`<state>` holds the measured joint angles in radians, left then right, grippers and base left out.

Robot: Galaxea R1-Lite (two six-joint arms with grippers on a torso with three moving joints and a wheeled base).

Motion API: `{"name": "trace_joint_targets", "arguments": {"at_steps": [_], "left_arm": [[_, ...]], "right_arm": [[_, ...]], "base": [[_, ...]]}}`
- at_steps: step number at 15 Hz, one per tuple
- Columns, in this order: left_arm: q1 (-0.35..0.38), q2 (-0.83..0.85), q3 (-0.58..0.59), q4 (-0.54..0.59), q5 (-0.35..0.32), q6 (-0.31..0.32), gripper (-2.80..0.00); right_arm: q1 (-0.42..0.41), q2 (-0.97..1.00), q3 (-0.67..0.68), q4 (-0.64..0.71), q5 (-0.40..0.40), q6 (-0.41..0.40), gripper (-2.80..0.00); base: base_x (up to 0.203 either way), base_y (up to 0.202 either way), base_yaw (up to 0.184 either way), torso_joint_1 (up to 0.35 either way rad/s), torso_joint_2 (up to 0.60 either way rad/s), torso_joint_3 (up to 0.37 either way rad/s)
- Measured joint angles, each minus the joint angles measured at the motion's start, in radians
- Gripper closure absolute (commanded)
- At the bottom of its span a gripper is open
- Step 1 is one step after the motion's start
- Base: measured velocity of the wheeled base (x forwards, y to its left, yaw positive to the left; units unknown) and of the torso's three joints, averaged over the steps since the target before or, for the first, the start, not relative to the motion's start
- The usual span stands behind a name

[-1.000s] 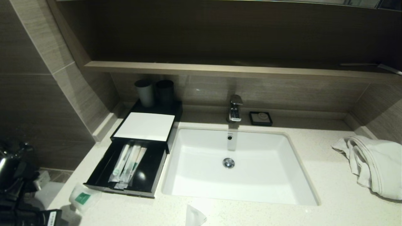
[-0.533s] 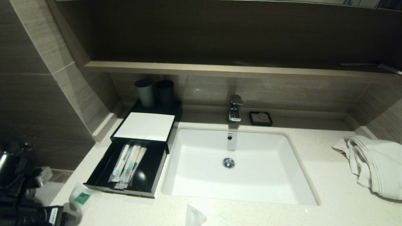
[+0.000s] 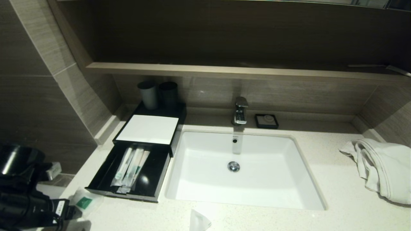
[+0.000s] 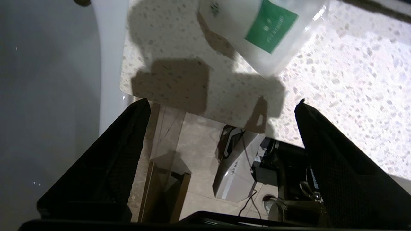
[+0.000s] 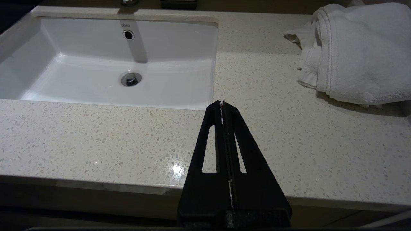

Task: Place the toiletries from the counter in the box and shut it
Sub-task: Pick up the bathroom toiletry

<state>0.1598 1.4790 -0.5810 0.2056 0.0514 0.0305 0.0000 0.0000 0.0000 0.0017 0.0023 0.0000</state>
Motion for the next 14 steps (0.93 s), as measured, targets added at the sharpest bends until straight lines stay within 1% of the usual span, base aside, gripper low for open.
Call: {"name": "trace_joint_targets", "arguments": {"at_steps": [1, 3, 4, 5, 9, 14], "left_arm": [[0.017, 0.018, -0.014, -0.001, -0.009, 0.006, -2.80], [0.044, 0.046, -0.030, -0.002, -0.072, 0.014, -2.80], [0.057, 0.055, -0.034, -0.001, -0.111, 0.029, -2.80], [0.067, 0.062, -0.036, -0.001, -0.131, 0.044, -2.80], [0.083, 0.092, -0.044, -0.004, -0.135, 0.060, -2.80], [0.091, 0.157, -0.090, -0.005, -0.154, 0.062, -2.80]], "right_arm": [[0.000, 0.000, 0.000, 0.000, 0.000, 0.000, 0.00], [0.000, 0.000, 0.000, 0.000, 0.000, 0.000, 0.00], [0.000, 0.000, 0.000, 0.000, 0.000, 0.000, 0.00], [0.000, 0.000, 0.000, 0.000, 0.000, 0.000, 0.00], [0.000, 0.000, 0.000, 0.000, 0.000, 0.000, 0.00], [0.000, 0.000, 0.000, 0.000, 0.000, 0.000, 0.00]], "base": [[0.000, 0.000, 0.000, 0.000, 0.00, 0.000], [0.000, 0.000, 0.000, 0.000, 0.00, 0.000], [0.000, 0.000, 0.000, 0.000, 0.00, 0.000], [0.000, 0.000, 0.000, 0.000, 0.00, 0.000], [0.000, 0.000, 0.000, 0.000, 0.00, 0.000], [0.000, 0.000, 0.000, 0.000, 0.00, 0.000]]}}
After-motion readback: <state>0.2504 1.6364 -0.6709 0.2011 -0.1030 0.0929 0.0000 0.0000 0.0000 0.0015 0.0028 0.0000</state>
